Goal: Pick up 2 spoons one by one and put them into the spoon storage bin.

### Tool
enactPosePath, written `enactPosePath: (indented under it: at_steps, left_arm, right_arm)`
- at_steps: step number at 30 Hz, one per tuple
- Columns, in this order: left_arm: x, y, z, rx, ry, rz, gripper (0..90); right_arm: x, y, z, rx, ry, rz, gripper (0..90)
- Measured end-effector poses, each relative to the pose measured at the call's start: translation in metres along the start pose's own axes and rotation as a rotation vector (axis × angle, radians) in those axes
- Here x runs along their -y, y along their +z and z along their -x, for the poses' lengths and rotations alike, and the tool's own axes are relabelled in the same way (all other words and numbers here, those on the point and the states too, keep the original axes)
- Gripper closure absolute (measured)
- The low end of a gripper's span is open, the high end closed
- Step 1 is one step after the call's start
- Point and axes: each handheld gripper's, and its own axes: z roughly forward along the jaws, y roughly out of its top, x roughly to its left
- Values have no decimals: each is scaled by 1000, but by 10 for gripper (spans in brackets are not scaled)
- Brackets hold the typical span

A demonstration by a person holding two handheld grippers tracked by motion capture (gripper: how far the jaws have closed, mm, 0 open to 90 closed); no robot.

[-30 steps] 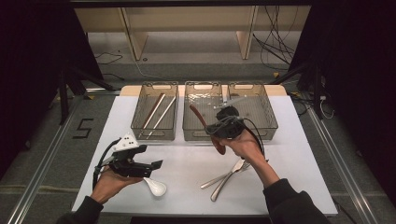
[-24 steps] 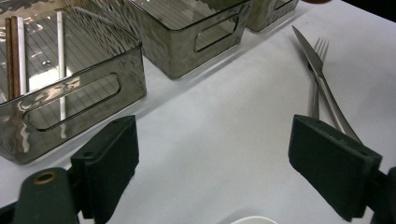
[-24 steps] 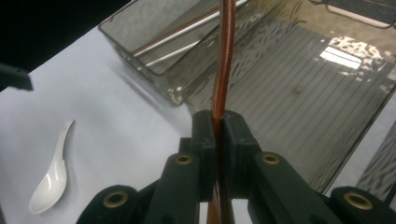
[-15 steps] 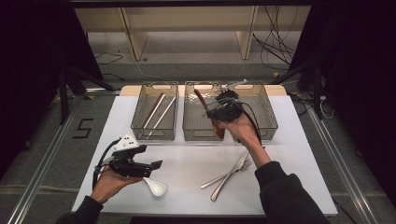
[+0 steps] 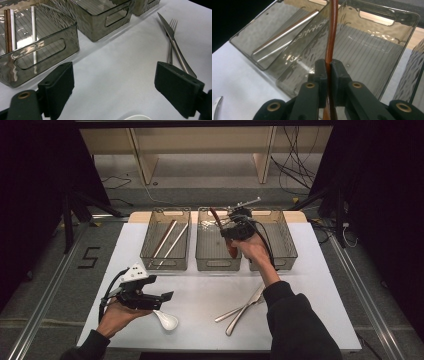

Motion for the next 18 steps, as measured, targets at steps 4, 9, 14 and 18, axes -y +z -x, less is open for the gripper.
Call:
enactPosePath:
  at_steps: [4,9,14,18]
  left_arm:
    - [0,0,0,2,0,1,157]
    - [0,0,1,4,0,0,157]
    - [0,0,1,4,1,-1,157]
    - [0,0,1,3,-1,2,157]
  right_arm:
    - [-3,4,3,12,12,5,851]
    - [-5,8,6,24,22,3,850]
    - [-8,13,8,40,26,6,850]
    - [-7,16,9,43,32,3,850]
